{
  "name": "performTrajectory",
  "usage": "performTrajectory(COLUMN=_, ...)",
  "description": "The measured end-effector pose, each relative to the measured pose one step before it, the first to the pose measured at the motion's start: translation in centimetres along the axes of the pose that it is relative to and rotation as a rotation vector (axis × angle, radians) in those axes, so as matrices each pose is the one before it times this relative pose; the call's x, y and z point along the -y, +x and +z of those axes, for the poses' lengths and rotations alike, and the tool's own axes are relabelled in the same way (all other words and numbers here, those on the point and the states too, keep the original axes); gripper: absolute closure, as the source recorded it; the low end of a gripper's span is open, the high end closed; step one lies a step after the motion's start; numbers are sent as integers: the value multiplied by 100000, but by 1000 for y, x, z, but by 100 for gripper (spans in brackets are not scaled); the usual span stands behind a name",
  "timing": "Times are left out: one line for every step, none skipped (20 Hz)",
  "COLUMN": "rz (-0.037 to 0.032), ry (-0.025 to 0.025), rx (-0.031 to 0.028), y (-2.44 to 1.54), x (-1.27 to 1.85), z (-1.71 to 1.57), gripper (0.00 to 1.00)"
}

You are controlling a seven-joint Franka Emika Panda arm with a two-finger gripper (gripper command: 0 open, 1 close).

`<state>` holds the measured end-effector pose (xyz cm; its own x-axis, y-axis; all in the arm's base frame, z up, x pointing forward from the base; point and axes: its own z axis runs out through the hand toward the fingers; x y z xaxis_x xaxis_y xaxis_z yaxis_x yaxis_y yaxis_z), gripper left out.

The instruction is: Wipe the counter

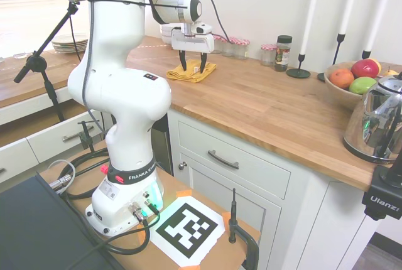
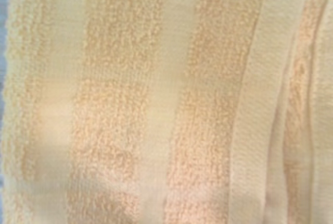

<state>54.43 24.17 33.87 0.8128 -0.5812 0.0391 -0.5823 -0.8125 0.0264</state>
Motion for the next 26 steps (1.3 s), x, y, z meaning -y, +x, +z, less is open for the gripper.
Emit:
performTrajectory(rz=59, ry=-114, rx=147, y=73, x=64, z=152, gripper=0)
performTrajectory(rz=75, ry=-59, rx=91, y=78, x=55, z=105, gripper=0)
performTrajectory(rz=65, ry=-67, rx=59, y=50, x=10, z=71, gripper=0)
performTrajectory(rz=35, ry=-28, rx=16, y=21, x=-6, z=22, gripper=100)
performTrajectory(rz=5, ry=1, rx=-3, y=3, x=-1, z=0, gripper=100)
performTrajectory(rz=1, ry=-9, rx=-8, y=5, x=-3, z=2, gripper=100)
performTrajectory(rz=-3, ry=-13, rx=-21, y=7, x=-4, z=2, gripper=100)
performTrajectory(rz=18, ry=-15, rx=-16, y=16, x=-9, z=3, gripper=100)
performTrajectory(rz=18, ry=-6, rx=-13, y=14, x=-8, z=1, gripper=100)
performTrajectory(rz=6, ry=4, rx=-19, y=9, x=-3, z=0, gripper=100)
performTrajectory(rz=14, ry=8, rx=-19, y=12, x=-4, z=0, gripper=100)
performTrajectory(rz=44, ry=11, rx=-16, y=24, x=-10, z=5, gripper=100)
performTrajectory(rz=66, ry=30, rx=-29, y=35, x=-14, z=5, gripper=100)
performTrajectory(rz=80, ry=13, rx=-21, y=43, x=-19, z=11, gripper=100)
performTrajectory(rz=128, ry=38, rx=-13, y=60, x=-24, z=20, gripper=100)
performTrajectory(rz=196, ry=76, rx=-2, y=82, x=-30, z=31, gripper=100)
performTrajectory(rz=265, ry=73, rx=39, y=97, x=-44, z=21, gripper=100)
performTrajectory(rz=399, ry=117, rx=81, y=135, x=-63, z=24, gripper=100)
performTrajectory(rz=502, ry=192, rx=156, y=168, x=-77, z=28, gripper=100)
performTrajectory(rz=407, ry=134, rx=91, y=186, x=-93, z=17, gripper=100)
performTrajectory(rz=331, ry=104, rx=23, y=189, x=-95, z=12, gripper=100)
performTrajectory(rz=233, ry=65, rx=-11, y=171, x=-89, z=7, gripper=100)
performTrajectory(rz=160, ry=34, rx=-49, y=128, x=-65, z=5, gripper=100)
performTrajectory(rz=68, ry=48, rx=-49, y=92, x=-44, z=1, gripper=100)
performTrajectory(rz=12, ry=43, rx=-44, y=77, x=-36, z=1, gripper=100)
performTrajectory(rz=-43, ry=36, rx=-24, y=43, x=-19, z=-1, gripper=100)
